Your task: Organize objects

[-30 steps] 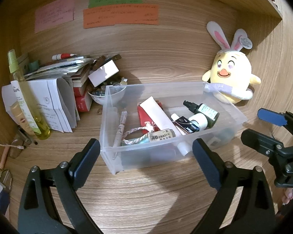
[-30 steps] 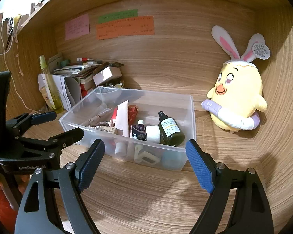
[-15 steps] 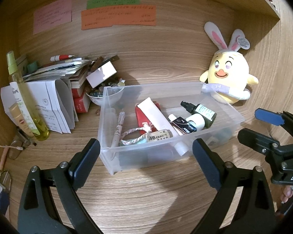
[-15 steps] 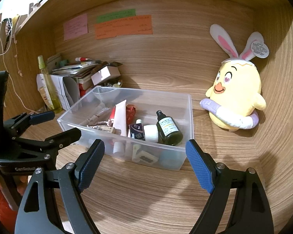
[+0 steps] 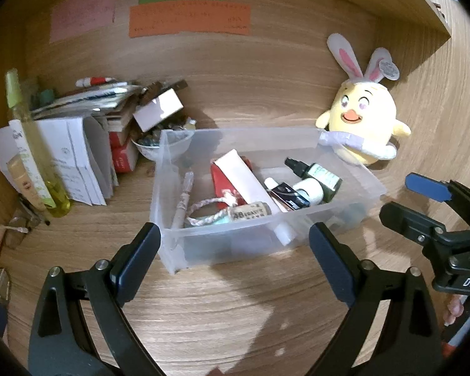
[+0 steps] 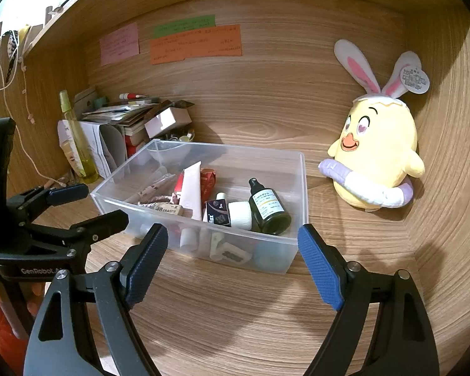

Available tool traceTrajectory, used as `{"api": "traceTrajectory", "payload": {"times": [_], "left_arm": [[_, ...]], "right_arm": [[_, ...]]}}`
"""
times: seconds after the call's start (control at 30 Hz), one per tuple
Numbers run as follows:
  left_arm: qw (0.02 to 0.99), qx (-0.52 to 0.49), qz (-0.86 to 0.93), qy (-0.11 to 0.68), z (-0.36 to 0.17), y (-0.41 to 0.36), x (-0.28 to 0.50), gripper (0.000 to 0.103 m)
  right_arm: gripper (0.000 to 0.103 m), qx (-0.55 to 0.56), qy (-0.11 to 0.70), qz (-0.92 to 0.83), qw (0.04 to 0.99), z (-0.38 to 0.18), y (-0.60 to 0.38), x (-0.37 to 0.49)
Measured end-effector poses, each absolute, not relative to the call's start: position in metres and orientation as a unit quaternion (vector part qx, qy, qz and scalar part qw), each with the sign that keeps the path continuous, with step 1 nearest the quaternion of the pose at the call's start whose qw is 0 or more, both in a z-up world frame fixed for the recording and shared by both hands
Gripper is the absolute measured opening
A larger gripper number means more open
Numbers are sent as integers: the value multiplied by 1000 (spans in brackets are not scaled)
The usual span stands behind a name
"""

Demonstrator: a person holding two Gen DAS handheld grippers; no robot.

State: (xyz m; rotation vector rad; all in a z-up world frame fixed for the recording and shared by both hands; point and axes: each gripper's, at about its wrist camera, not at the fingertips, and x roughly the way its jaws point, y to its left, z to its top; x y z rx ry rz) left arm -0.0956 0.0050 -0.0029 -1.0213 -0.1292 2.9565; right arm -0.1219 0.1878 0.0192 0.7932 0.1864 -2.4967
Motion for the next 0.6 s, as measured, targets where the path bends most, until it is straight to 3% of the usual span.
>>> {"api": "traceTrajectory", "payload": {"times": [0.6], "left_arm": [[14, -326, 944, -42, -4, 4, -95, 97]], "right_arm": [[83, 299, 68, -917, 254, 15, 187, -127]]}}
